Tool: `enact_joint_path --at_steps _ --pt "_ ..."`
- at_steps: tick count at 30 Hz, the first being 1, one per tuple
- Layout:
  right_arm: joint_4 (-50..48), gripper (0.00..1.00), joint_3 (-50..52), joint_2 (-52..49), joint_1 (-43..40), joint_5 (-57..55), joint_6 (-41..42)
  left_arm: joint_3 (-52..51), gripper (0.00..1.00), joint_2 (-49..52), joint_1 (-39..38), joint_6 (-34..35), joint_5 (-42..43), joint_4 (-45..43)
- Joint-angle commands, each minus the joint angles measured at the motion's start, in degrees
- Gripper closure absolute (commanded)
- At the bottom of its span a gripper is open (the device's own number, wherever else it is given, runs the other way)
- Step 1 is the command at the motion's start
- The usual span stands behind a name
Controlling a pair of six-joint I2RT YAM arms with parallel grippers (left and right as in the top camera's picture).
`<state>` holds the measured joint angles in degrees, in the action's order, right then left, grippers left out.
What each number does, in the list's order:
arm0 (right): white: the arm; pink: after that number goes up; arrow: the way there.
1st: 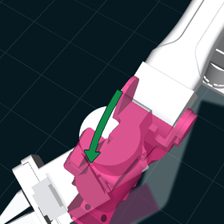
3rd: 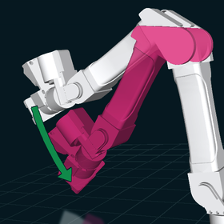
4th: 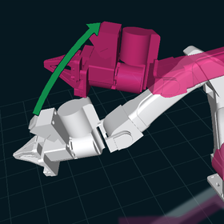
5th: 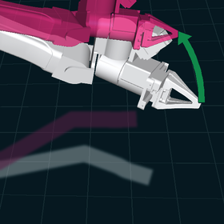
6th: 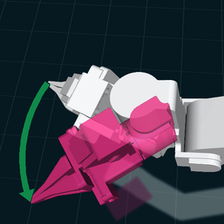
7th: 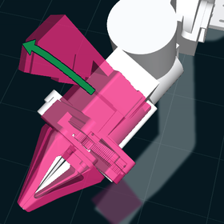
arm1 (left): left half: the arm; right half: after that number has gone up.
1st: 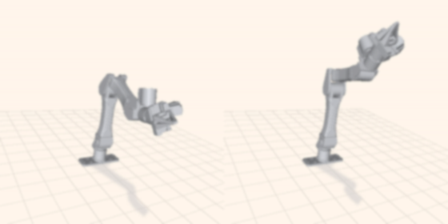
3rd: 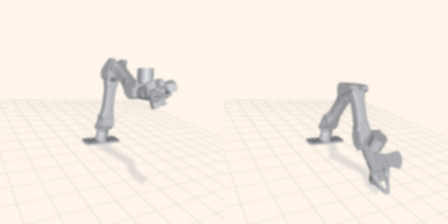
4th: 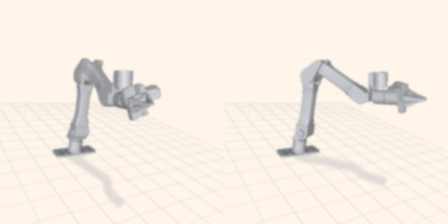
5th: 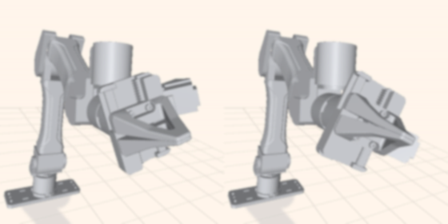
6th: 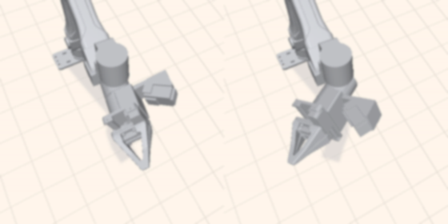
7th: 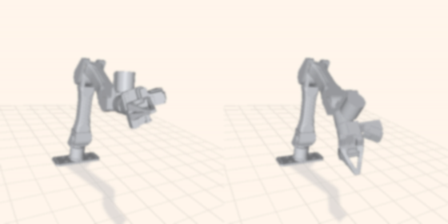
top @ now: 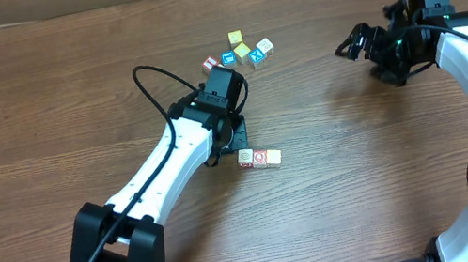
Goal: Flip 3 blocks
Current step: 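Move the right gripper from rest toward the right end of the block row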
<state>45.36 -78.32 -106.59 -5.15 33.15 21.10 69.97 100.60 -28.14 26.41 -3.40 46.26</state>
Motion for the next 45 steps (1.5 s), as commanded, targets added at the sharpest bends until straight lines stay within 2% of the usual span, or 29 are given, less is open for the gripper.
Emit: enact_joint_path --at_steps 1,2,3,7,10,12,21,28,32,36,40,45 --pt "4.5 0.59 -0.5 0.1 0.6 6.8 1.2 -0.5 0.96 0.5 1.2 -1.2 4.9 0.9" --pt "6.7 0.82 -0.5 0.0 1.1 5.9 0.2 -0.3 0.96 0.5 2.2 -1.2 6.9 1.6" --pt "8.4 0.96 -0.5 0.1 1.8 4.6 -0.7 0.0 0.96 0.5 3.8 -1.7 9.2 2.6" --pt "14.6 0.96 -0.4 0.9 6.6 -4.3 -0.8 1.8 0.96 0.5 11.6 -4.6 15.9 5.0" --pt "16.4 0.96 -0.1 1.5 11.8 -10.1 4.0 2.0 0.96 0.5 17.5 -5.6 26.0 5.0" --pt "16.2 0.96 0.6 1.6 15.8 -12.7 7.9 2.0 0.96 0.5 20.0 -7.0 29.3 5.5" --pt "15.2 0.96 2.4 2.3 30.6 -25.0 23.0 1.8 0.96 0.5 20.5 -7.8 17.4 10.2" --pt "15.0 0.96 2.4 16.5 38.9 -37.0 28.7 1.7 0.96 0.5 20.4 -7.8 17.0 10.9" --pt "15.0 0.96 2.4 21.8 40.6 -38.0 28.8 1.7 0.96 0.5 19.3 -7.6 17.4 10.7" --pt "13.8 0.96 4.1 21.7 40.7 -39.5 28.6 1.7 0.96 0.5 17.0 -6.6 17.4 9.3" --pt "8.1 0.96 10.2 21.6 41.1 -35.5 28.7 1.7 0.96 0.5 14.8 -4.5 17.3 8.6" --pt "2.0 0.96 16.7 21.6 41.0 -35.2 32.6 1.7 0.96 0.5 13.2 -4.5 17.3 8.3"
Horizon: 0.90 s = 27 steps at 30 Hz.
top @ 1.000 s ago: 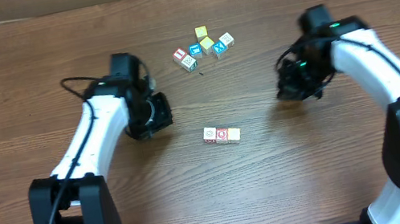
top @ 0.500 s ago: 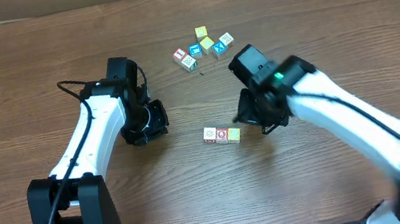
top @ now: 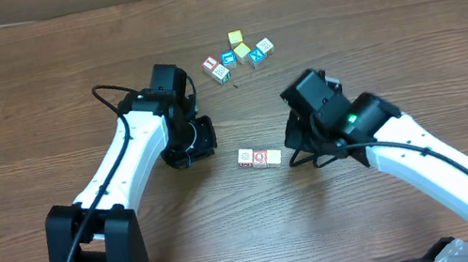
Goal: Flip 3 blocks
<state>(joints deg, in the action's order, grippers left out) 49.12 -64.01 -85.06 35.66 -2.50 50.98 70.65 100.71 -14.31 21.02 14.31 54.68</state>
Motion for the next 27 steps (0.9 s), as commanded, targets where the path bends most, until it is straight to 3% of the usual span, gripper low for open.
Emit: enact_joint_path --at_steps 1,3,5,6,8,10,16,27 --pt "-3.2 0.96 3.6 0.1 0.0 0.5 2.9 1.1 0.96 0.4 -0.9 0.9 -0.6 -0.3" --pt "-4.6 0.95 4.7 0.1 0.0 0.5 2.9 1.0 0.96 0.4 -1.6 1.1 -1.3 -0.8" --pt "-4.7 0.69 4.7 0.1 0.0 0.7 2.9 0.9 0.96 0.5 -2.3 2.3 -2.3 -1.4" --pt "-5.5 0.67 4.7 0.1 0.0 0.4 2.8 0.8 0.96 0.5 -2.7 2.6 -2.9 -1.7" --pt "-6.6 0.89 4.7 0.1 -0.1 -1.7 2.5 0.7 0.96 0.5 -3.2 3.0 -3.8 -2.1" --pt "-6.8 0.96 4.7 0.1 -0.2 -3.0 2.7 0.7 0.96 0.5 -3.4 3.9 -4.7 -2.5" --pt "-8.5 0.96 6.7 0.1 -0.1 -2.8 7.3 0.7 0.96 0.5 -3.4 5.6 -4.7 -4.0" --pt "-22.6 0.96 18.9 0.1 0.0 -2.4 11.7 -1.8 0.96 0.5 -3.4 8.9 -5.8 -8.3"
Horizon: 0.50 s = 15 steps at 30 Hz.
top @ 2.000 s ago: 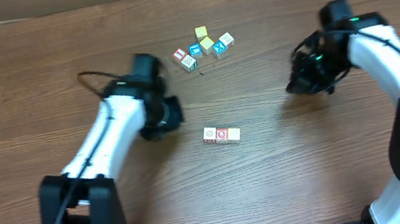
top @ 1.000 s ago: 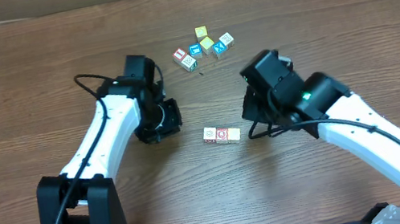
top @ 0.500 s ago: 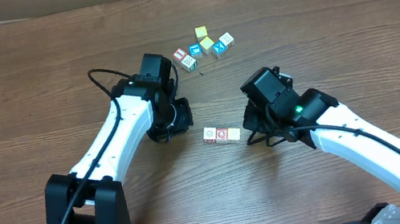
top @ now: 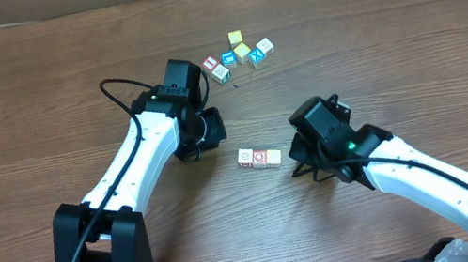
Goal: Flip 3 blocks
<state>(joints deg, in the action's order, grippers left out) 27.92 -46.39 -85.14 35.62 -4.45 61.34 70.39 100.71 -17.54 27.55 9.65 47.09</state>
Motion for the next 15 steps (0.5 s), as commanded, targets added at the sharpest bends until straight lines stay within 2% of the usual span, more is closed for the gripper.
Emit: enact_joint_path --at_steps 1,7,15 --pt "-1.5 0.96 1.4 0.2 0.0 -0.4 1.3 -1.8 0.96 0.5 -0.2 2.5 -1.1 -1.0" --pt "-2.2 0.96 1.4 -2.0 0.0 0.9 4.7 -1.8 0.96 0.5 -0.3 2.8 -0.5 -2.0" --pt "-6.1 0.96 1.4 -7.8 0.1 6.1 4.7 -1.8 0.96 1.1 -2.4 3.0 -2.1 -3.2"
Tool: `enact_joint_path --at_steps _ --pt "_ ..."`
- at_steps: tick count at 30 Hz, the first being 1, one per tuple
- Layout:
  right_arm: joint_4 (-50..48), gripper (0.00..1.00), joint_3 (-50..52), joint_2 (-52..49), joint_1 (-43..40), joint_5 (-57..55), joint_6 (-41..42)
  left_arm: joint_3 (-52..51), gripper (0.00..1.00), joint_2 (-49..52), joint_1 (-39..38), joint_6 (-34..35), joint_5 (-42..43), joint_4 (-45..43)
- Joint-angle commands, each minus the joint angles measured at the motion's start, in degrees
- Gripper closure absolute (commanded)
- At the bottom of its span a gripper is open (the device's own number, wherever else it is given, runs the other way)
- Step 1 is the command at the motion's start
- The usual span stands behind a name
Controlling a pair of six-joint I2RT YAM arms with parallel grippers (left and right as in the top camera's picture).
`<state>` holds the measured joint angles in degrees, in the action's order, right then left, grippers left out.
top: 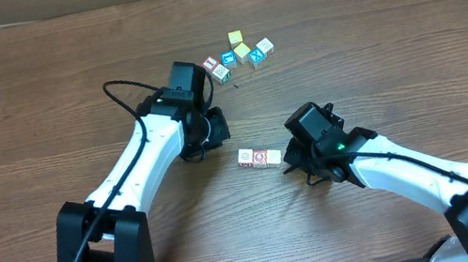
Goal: Flip 3 blocks
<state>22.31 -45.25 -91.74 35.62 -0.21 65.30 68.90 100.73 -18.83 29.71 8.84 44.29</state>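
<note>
A short row of cream and red blocks [259,157] lies side by side at the table's middle. Several loose coloured blocks [238,54] are scattered behind it. My left gripper [209,133] hovers left of the row and just below the cluster's left end; its jaws are hidden under the wrist. Just right of the row is my right gripper [299,174], low over the table, with its fingers spread and nothing between them.
The wooden table [39,106] ends at a cardboard wall along the back. The left arm's cable [117,89] loops above its forearm. The right arm stretches in from the lower right corner.
My right gripper has shifted slightly left and up, closer to the right end of the row. The left gripper moved a little right. No block has moved.
At first my left gripper was at the left end of the row, and my right was far off at the back right. Then the left was away to the left and the right beside the row. Both have since edged closer, with the row unchanged.
</note>
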Motion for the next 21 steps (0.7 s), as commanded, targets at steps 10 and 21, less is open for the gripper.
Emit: enact_joint_path --at_steps 10,21 --pt "-2.6 0.96 0.3 -1.7 0.0 2.3 0.7 -0.3 0.96 5.9 -3.1 0.8 -1.6 -2.4" --pt "-4.8 0.96 0.3 -3.0 0.1 0.7 0.5 -0.3 0.96 8.0 -3.3 0.7 1.7 -1.3"
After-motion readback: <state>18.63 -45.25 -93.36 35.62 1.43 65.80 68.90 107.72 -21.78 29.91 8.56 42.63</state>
